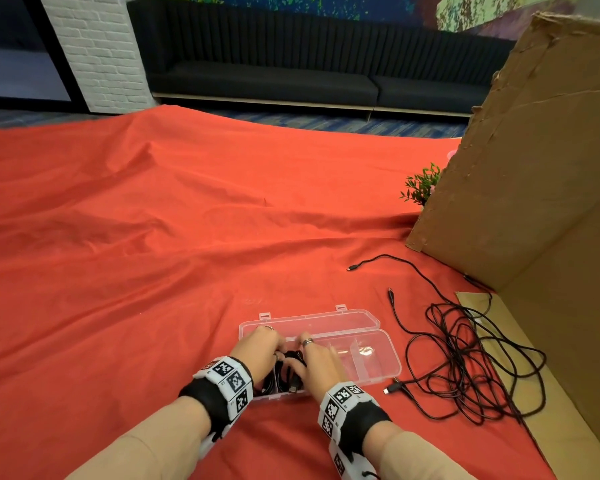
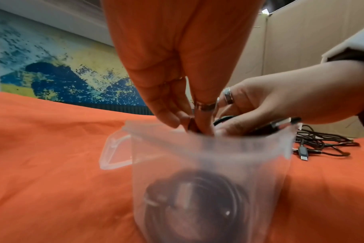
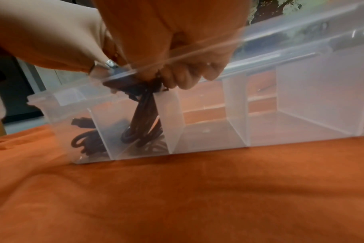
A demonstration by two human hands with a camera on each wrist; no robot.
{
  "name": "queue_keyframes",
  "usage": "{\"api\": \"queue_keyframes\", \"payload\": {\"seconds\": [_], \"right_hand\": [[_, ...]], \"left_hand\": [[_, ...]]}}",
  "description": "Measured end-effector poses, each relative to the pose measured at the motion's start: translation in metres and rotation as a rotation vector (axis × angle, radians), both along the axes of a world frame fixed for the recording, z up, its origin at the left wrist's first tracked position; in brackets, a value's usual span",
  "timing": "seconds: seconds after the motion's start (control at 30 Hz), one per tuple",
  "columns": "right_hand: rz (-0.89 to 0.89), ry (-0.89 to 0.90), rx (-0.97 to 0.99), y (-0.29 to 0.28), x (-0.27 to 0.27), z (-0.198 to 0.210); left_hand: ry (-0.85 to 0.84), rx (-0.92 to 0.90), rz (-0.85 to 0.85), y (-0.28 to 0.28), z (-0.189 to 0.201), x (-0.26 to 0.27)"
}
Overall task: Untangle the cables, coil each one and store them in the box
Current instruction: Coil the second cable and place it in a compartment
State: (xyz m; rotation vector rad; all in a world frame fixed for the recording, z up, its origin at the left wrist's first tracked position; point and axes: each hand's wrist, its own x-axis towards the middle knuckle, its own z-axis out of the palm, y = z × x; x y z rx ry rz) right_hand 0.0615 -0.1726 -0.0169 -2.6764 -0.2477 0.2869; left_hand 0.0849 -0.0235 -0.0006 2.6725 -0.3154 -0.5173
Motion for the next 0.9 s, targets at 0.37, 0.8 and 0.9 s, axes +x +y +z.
{"api": "queue_keyframes", "payload": {"seconds": [0.37, 0.8, 0.9], "right_hand": [[0.102, 0.044, -0.197, -0.004, -0.027, 0.026], [0.265, 0.181, -0.406, 0.003, -0.01, 0.04], [0.315, 0.21, -0.493, 0.01, -0.004, 0.049]], "left_hand": [[-0.089, 0.03, 0.065, -0.009, -0.002, 0.003], [-0.046, 0.046, 0.066, -0.014, 0.0, -0.002], [-0.038, 0.076, 0.042, -0.015, -0.002, -0.003]]}}
